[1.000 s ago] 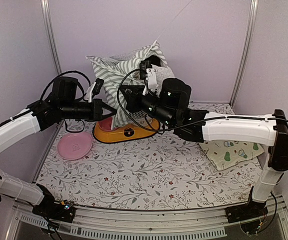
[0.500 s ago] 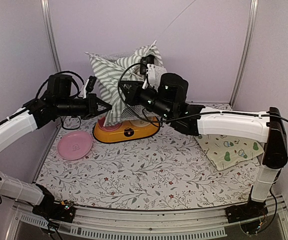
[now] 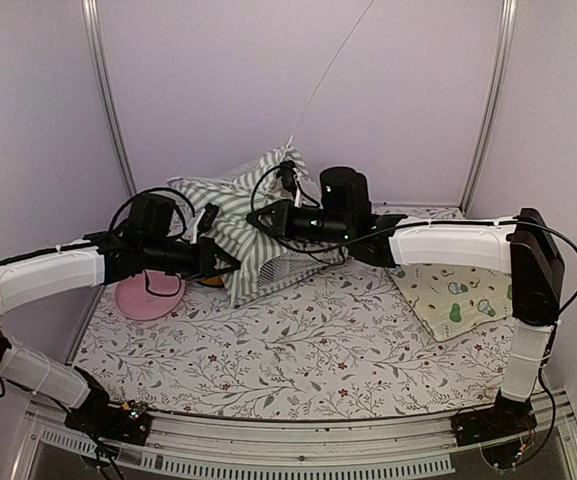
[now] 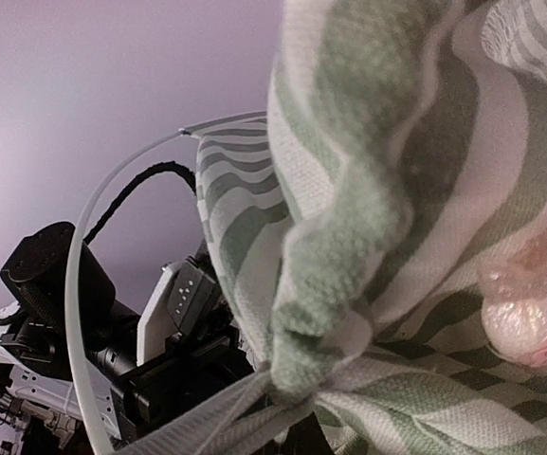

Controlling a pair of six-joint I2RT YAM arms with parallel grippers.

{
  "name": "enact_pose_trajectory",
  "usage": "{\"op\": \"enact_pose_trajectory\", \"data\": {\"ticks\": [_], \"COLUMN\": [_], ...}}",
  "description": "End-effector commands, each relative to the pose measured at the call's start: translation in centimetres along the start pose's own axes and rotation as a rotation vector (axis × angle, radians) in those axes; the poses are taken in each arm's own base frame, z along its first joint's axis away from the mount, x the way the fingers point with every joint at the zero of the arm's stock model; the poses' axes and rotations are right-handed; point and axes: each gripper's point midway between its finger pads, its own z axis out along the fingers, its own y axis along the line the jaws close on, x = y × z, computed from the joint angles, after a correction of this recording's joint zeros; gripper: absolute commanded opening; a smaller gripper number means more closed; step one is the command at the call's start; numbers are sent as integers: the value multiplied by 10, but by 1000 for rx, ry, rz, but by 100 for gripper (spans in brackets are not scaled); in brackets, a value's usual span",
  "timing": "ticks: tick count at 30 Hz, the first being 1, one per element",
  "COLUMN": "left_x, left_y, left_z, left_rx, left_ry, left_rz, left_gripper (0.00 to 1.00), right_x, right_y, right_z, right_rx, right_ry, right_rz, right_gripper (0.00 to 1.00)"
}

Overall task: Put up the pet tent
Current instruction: Attach the tent pole to the pole socket of the pet tent.

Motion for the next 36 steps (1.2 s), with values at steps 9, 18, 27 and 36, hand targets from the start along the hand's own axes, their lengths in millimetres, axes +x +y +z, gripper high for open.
{"op": "enact_pose_trajectory", "data": {"ticks": [9, 18, 27, 36], "left_x": [-32, 48, 99, 92], "left_y": [-43, -44, -28, -3], "left_z": [-69, -44, -12, 14], "left_rx": [35, 25, -88, -271], "left_ry": [-359, -268, -177, -220], "left_rz": [296, 326, 334, 324], "left_gripper": [40, 42, 44, 44], "right_x": [59, 46, 39, 40], "right_y": [-40, -36, -33, -33], "right_z": [2, 6, 5, 0], "right_rx": [39, 33, 33, 38], "right_ry": [220, 193, 173, 169], "right_rz": [269, 279, 273, 276], "right_gripper": [0, 0, 0, 0]}}
